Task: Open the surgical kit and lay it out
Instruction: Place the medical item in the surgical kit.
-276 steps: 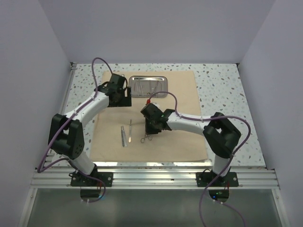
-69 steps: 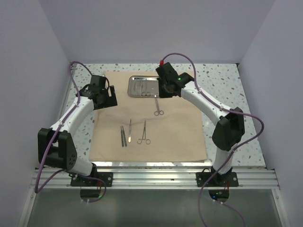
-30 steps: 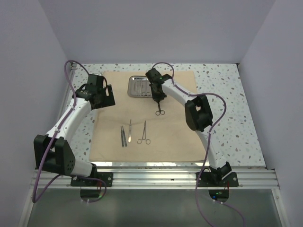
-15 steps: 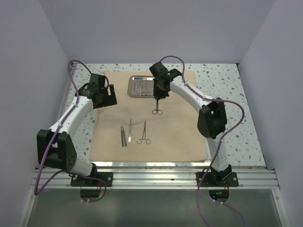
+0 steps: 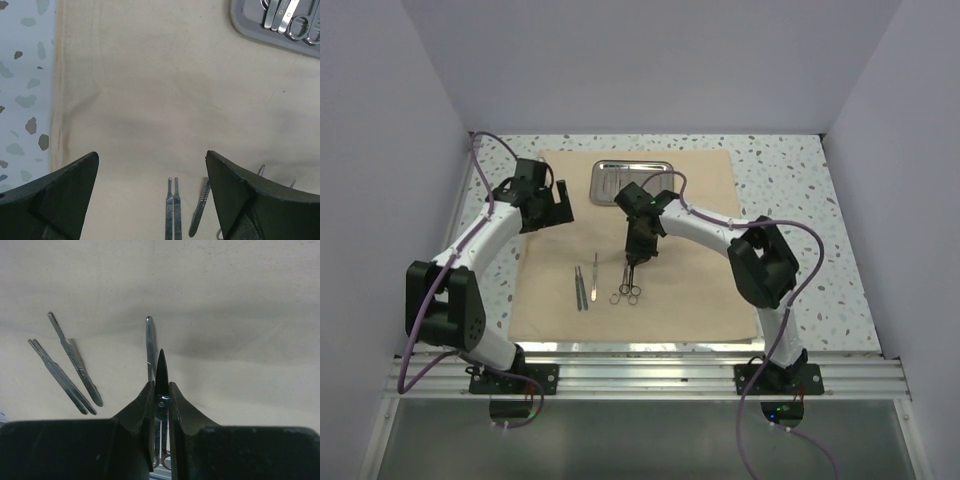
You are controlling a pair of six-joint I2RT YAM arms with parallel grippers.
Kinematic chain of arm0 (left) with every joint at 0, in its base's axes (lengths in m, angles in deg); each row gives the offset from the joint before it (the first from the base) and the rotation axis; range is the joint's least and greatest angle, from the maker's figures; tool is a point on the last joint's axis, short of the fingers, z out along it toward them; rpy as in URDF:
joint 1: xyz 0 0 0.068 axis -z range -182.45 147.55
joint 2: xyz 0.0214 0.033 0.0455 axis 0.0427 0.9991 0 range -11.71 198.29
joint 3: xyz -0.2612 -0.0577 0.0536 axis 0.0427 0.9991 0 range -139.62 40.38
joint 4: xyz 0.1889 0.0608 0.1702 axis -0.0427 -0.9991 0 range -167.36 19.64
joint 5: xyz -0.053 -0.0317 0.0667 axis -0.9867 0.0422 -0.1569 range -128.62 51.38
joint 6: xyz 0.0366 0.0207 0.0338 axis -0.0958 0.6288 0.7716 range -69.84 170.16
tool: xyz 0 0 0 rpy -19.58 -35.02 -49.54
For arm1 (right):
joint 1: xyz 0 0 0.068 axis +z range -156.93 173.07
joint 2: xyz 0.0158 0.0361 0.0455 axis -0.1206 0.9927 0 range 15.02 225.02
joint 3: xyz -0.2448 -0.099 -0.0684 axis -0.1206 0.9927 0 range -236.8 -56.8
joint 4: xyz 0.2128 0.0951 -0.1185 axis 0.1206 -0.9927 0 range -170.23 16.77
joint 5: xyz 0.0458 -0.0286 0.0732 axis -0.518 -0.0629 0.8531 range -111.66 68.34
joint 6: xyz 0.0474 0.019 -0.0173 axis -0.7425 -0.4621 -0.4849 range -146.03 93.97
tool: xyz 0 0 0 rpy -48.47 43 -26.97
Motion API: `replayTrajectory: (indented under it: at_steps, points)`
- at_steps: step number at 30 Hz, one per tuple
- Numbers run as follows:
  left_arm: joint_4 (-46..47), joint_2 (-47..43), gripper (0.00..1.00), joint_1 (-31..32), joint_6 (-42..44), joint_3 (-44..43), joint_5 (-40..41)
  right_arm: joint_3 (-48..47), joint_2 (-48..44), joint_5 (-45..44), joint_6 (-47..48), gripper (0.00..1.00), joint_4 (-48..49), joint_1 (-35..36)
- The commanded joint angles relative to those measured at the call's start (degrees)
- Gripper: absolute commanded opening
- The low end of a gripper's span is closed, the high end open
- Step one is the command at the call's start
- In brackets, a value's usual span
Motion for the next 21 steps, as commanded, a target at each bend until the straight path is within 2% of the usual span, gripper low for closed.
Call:
replayTrajectory:
  at_steps: [1, 5, 7, 8, 9, 13, 17, 21]
  points:
    - [1.96, -0.34, 0.92, -0.44, -0.79, -1.26, -1.28, -4.05, 2.42, -0.27, -1.58, 0.00, 2.30, 0.42]
    - [1.70, -1.83, 0.93, -0.44, -0.52, 0.05, -0.49, -7.13, 5.59, -0.01, 1.31, 0.00, -0.59, 0.51]
    - [1.52, -2.80, 0.93, -0.44, -0.35, 0.49, 0.21, -9.58, 6.47, -0.27, 2.11, 0.19, -2.61, 0.60]
    - [1.44, -3.15, 0.92, -0.44, -0.26, 0.84, 0.47, -10.21, 6.91, -0.36, 2.90, 0.24, -3.93, 0.51]
    - [1.35, -3.50, 0.92, -0.35, -0.08, 0.93, 1.00, -11.08, 6.92, -0.53, 3.08, 0.33, -4.38, 0.60]
    - [1.08, -3.68, 0.92, -0.35, -0.08, 0.94, 1.71, -15.03, 7.00, -2.46, 4.31, 0.52, -7.71, 0.60]
    - [0.65, -3.68, 0.92, -0.44, 0.09, -0.12, 2.41, -20.40, 7.09, -3.61, 6.59, 0.53, -12.02, 0.60]
    - [0.20, -3.85, 0.92, -0.44, 0.36, -0.38, 3.38, -26.81, 7.79, -5.80, 9.49, 0.53, -11.68, -0.45]
